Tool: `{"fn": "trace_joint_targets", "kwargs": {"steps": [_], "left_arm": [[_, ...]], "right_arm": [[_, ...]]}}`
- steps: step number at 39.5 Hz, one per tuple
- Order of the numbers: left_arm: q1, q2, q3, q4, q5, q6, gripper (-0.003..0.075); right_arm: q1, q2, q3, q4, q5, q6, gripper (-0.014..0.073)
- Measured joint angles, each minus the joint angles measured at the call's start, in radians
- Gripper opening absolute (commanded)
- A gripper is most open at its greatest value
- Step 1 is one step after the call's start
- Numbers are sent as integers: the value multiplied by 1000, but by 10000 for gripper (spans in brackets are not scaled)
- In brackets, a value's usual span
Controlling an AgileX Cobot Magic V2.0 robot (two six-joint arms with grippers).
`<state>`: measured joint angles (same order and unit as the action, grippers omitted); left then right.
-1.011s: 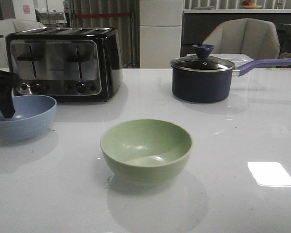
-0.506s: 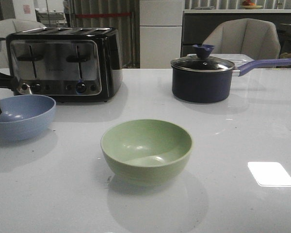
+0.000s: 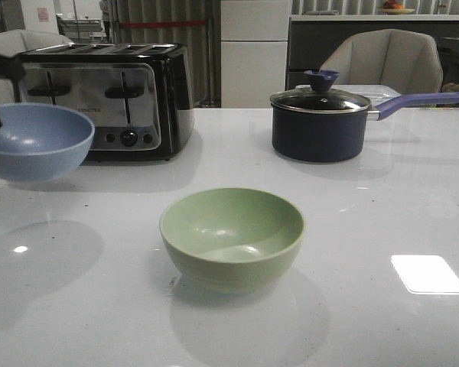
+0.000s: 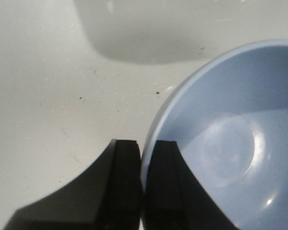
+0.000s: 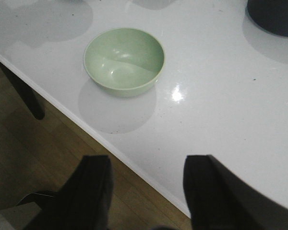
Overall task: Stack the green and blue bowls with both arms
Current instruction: 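Lift the blue bowl with the left gripper and carry it above the green bowl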
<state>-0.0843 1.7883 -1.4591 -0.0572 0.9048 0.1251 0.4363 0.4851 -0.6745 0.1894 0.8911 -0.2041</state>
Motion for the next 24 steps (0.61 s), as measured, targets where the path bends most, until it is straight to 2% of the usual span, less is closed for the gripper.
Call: {"fn": "trace_joint_targets", "kwargs": {"steps": [15,24], "left_arm": [[-309,-119,-1,-34,75,36,98],[-473,-119,-1,-39,44,42,98]], "right_arm": [[0,0,0,0,0,0,447],[0,0,0,0,0,0,447]]}}
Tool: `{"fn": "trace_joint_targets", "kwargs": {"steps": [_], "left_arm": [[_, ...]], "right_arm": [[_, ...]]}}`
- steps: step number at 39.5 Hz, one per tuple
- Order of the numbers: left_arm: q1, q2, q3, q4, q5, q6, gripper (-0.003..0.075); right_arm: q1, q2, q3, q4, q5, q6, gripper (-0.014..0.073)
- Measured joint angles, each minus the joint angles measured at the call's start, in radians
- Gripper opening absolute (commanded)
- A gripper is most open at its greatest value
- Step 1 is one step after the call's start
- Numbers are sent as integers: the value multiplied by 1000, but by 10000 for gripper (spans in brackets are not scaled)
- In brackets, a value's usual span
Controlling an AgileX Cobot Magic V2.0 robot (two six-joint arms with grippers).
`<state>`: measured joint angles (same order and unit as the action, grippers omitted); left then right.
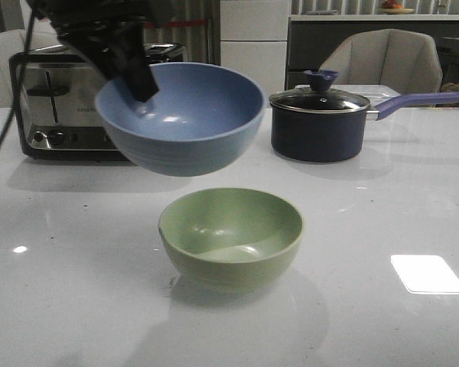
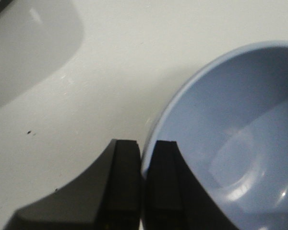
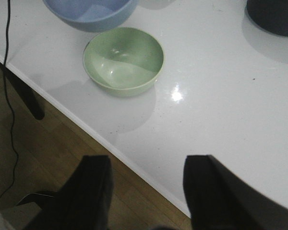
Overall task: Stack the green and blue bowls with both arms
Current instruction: 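Lift the blue bowl with the left gripper and carry it above the green bowl, then lower the blue bowl into the green bowl with the left gripper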
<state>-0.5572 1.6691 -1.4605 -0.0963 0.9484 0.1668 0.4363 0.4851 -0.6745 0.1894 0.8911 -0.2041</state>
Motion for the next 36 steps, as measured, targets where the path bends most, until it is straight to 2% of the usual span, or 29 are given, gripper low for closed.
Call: {"fn": "trace_joint_targets", "kwargs": {"steps": [10,25,36], "left_arm": [[-66,32,0,-72,-75,0,98],[-66,180,0,-77,-98,0,98],[-45,216,0,-73,-131,0,99]], "right_arm": [[0,0,0,0,0,0,447],[0,0,0,0,0,0,447],[0,0,0,0,0,0,447]]}}
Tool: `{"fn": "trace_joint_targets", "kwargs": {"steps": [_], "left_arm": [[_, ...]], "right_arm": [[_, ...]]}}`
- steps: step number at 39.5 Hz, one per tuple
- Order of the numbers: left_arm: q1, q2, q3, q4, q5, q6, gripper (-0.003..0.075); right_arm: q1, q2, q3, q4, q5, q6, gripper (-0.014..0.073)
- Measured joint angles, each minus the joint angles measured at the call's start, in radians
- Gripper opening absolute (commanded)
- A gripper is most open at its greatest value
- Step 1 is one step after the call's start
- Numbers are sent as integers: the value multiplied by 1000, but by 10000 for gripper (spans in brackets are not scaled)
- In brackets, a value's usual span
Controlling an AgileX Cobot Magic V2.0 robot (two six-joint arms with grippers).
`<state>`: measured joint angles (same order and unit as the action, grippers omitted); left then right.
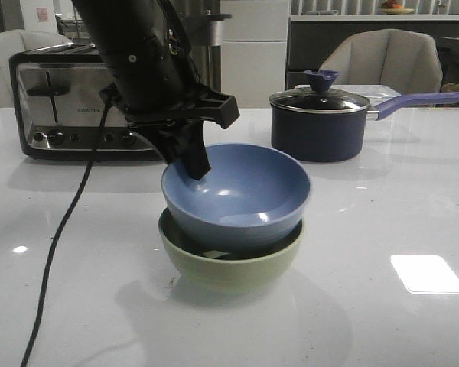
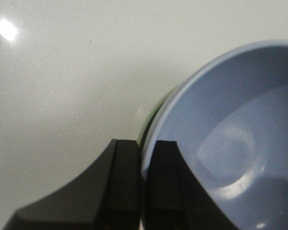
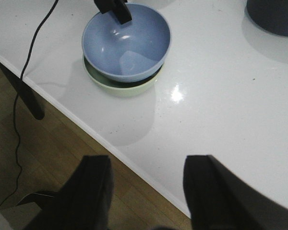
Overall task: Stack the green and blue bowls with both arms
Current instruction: 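Lower the blue bowl into the green bowl with the left gripper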
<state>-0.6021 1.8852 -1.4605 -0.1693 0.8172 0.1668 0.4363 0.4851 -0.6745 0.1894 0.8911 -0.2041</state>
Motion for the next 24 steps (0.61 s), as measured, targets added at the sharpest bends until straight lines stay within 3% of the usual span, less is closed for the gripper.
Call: {"fn": "trace_joint_targets", "kwargs": {"steps": [15,19,24], "left_arm": [[7,6,0,0,14,0,117],[7,11,0,-2,19,0,217],[7,22,0,-6,19,0,414]], "right_arm": [[0,0,0,0,0,0,447],[0,0,0,0,0,0,447],[0,0,0,0,0,0,447]]}}
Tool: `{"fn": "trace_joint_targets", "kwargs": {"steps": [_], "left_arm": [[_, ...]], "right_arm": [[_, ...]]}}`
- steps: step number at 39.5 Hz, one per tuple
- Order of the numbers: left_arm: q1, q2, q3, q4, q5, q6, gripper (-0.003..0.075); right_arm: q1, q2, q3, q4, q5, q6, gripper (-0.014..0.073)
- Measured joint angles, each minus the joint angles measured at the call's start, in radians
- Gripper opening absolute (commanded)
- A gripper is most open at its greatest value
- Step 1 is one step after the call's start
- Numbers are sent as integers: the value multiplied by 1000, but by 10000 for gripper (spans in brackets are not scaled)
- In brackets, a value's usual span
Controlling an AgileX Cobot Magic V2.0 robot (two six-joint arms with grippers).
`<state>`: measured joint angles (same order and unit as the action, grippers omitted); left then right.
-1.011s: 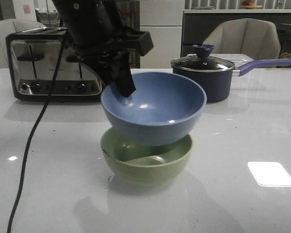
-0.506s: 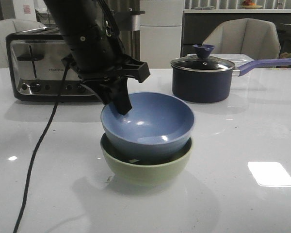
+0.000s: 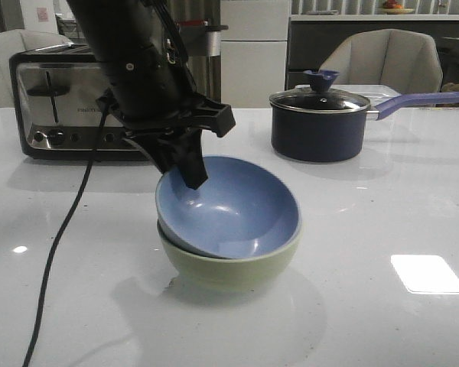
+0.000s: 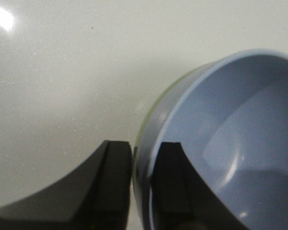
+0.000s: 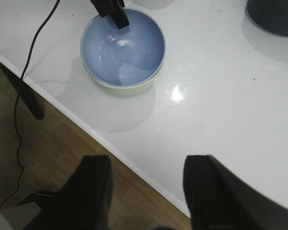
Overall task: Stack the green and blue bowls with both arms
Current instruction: 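Lower the blue bowl into the green bowl with the left gripper, then open the left gripper and lift it away from the stacked bowls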
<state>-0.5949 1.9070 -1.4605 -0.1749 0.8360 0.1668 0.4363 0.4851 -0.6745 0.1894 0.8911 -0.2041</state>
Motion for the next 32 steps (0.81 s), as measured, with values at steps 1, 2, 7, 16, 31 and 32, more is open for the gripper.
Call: {"fn": "trace_joint_targets", "kwargs": {"steps": [1,2,7,16,31,32], "left_arm": [[0,3,0,-2,0,0,442],[0,3,0,-2,0,0,466],[0,1,0,-4,2,0,510],[0,-84,-1,4,12,0,511],[-2,-488,174,10,32,0,511],[-2,-524,201,10,32,0,511]], "right_arm": [[0,0,0,0,0,0,447],[0,0,0,0,0,0,447],[0,0,0,0,0,0,447],[0,0,0,0,0,0,447],[0,0,0,0,0,0,447],[0,0,0,0,0,0,447]]}}
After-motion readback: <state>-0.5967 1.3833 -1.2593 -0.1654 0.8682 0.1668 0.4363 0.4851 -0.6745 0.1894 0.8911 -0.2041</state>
